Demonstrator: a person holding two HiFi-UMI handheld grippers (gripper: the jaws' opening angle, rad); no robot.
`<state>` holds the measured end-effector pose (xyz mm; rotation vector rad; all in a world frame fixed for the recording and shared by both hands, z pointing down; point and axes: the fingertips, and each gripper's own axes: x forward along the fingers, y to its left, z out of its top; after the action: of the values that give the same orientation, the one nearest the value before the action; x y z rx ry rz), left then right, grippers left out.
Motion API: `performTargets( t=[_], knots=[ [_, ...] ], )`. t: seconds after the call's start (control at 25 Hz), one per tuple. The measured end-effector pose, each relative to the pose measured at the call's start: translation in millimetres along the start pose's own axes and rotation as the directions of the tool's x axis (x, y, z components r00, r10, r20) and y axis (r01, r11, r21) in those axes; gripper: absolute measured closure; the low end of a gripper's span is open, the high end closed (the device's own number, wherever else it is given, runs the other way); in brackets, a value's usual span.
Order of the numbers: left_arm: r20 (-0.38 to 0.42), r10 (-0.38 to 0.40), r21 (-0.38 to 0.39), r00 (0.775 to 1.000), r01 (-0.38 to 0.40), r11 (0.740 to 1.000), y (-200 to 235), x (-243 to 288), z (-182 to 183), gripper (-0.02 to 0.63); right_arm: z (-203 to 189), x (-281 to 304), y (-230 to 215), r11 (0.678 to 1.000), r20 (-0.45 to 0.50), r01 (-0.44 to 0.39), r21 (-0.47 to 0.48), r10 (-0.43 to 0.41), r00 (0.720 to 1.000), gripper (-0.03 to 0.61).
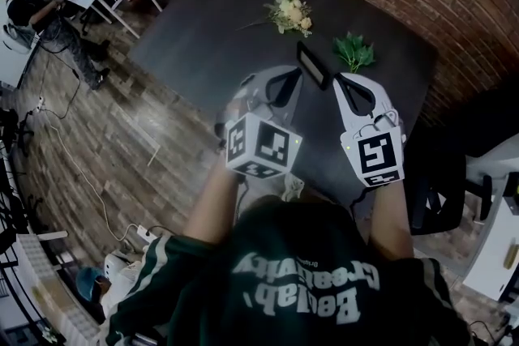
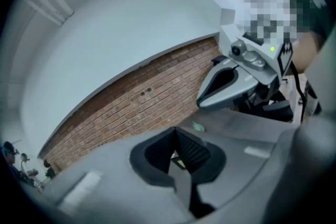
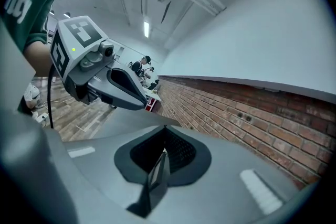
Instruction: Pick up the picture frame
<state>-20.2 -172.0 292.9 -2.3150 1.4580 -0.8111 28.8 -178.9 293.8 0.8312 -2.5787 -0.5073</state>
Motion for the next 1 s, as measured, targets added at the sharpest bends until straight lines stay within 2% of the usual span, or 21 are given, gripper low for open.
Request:
performTargets(
  t=[0.2, 0.4, 0.68, 1.0],
  knots=[
    [-0.027, -0.007, -0.002, 1.000, 0.007, 1.000, 2.8, 28.2, -2.4, 0.611, -13.4, 13.7, -17.3, 1.000, 0.001, -0.021, 0.017, 0.021, 1.000, 0.572],
    [-0.039, -0.047, 0.020, 0.998, 0.048, 0.999, -1.7, 52.0, 6.4, 0.611, -22.6, 18.8, -35.9, 0.998, 0.010, -0.015, 0.068, 0.015, 1.000, 0.572],
    [-0.053, -0.048, 0.027, 0.997, 0.050, 0.998, 0.6, 76.1, 6.5, 0.611, -38.7, 31.0, -49.0, 0.993, 0.022, -0.018, 0.114, 0.016, 1.000, 0.572],
    [-0.045, 0.010, 0.027, 0.999, -0.009, 1.000, 15.2, 82.2, -6.7, 0.611, -55.9, 51.0, -44.3, 0.987, 0.014, -0.037, 0.157, 0.035, 0.999, 0.572]
  ],
)
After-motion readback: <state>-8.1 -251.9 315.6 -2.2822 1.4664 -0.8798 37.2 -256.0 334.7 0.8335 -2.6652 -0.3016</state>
